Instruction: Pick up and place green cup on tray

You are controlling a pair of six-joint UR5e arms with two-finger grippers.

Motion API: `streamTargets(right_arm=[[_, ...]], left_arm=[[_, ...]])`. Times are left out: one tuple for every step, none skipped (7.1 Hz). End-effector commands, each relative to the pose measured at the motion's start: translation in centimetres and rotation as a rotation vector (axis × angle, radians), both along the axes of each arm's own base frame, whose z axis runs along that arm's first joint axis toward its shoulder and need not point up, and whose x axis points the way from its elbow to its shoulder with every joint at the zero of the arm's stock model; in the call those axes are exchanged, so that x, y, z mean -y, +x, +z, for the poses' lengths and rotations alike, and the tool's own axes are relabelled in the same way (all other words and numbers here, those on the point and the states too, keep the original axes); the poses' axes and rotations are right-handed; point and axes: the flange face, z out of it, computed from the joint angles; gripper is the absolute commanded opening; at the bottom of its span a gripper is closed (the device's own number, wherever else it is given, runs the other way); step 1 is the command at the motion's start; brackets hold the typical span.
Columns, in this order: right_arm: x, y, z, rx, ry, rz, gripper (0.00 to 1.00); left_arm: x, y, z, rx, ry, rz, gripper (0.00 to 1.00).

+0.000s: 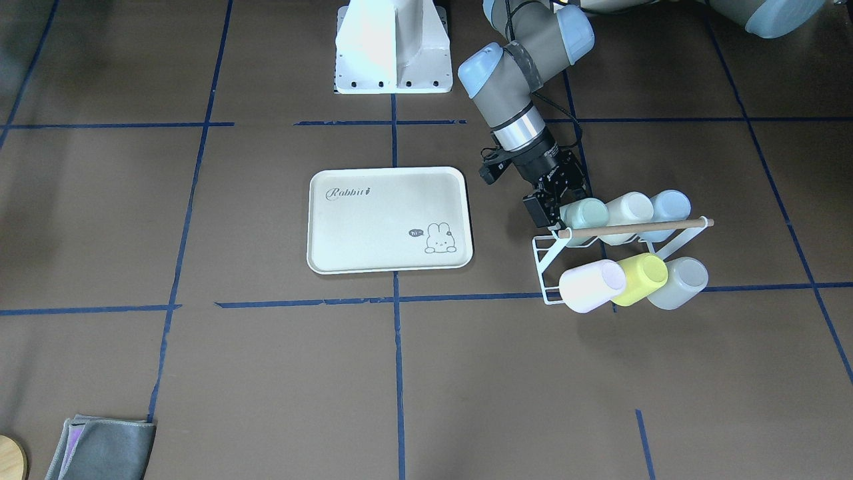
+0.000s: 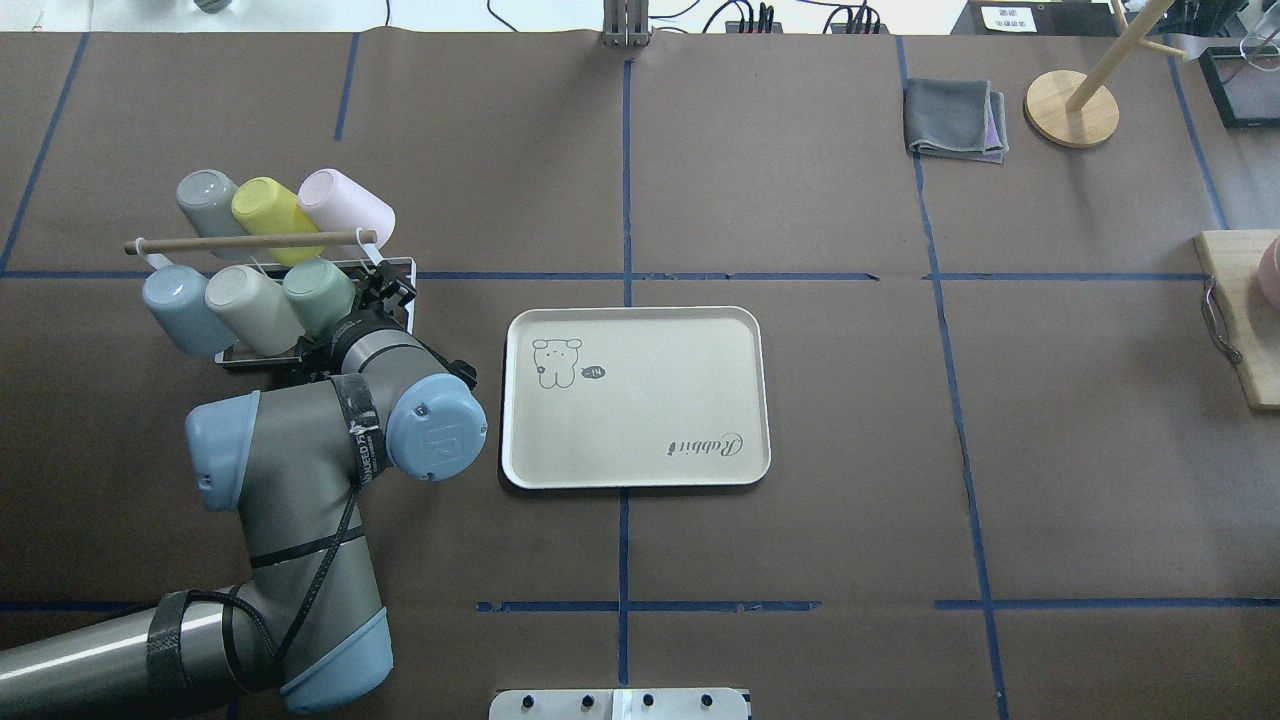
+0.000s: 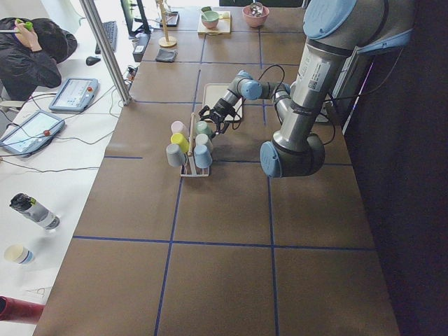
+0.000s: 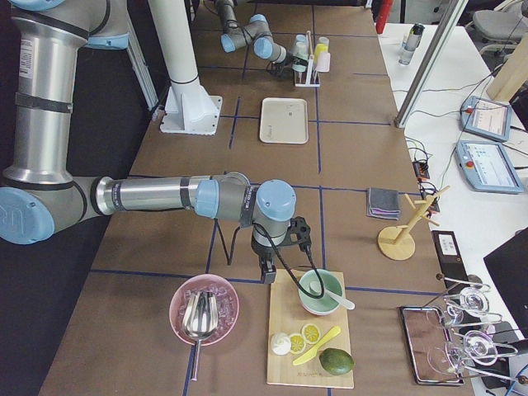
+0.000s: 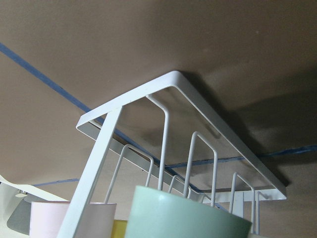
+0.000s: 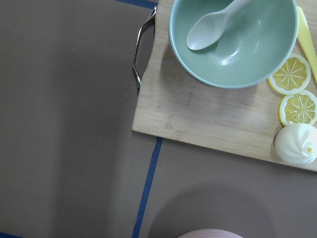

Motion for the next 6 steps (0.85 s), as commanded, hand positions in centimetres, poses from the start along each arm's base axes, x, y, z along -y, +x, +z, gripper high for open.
streamTargets(right_arm=[[0.07,0.0,-0.15,0.0,0.004,0.0,1.0],[0.06,0.0,-0.08,0.0,0.003,0.0,1.0],[-0.01,0.0,-0.01,0.0,0.001,0.0,1.0],[0.0,0.0,-0.09,0.0,0.003,0.0,1.0],[0.0,-0.06,-0.07,0.0,0.001,-0.001,1.0],[0.0,0.0,-0.09,0.0,0.003,0.0,1.0]], left_arm=[[0.19,0.41,0.69,0.002,-0.004,-0.004,1.0],[0.22,0.47,0.55,-0.009,0.001,-0.004,1.0],[0.28,0.61,0.85,-0.004,-0.001,-0.004,1.0],[0.33,0.72,0.95,-0.001,-0.002,-0.004,0.96],[0.33,0.72,0.79,-0.007,-0.001,-0.009,0.85],[0.48,0.59,0.63,-0.01,0.0,-0.012,0.73]])
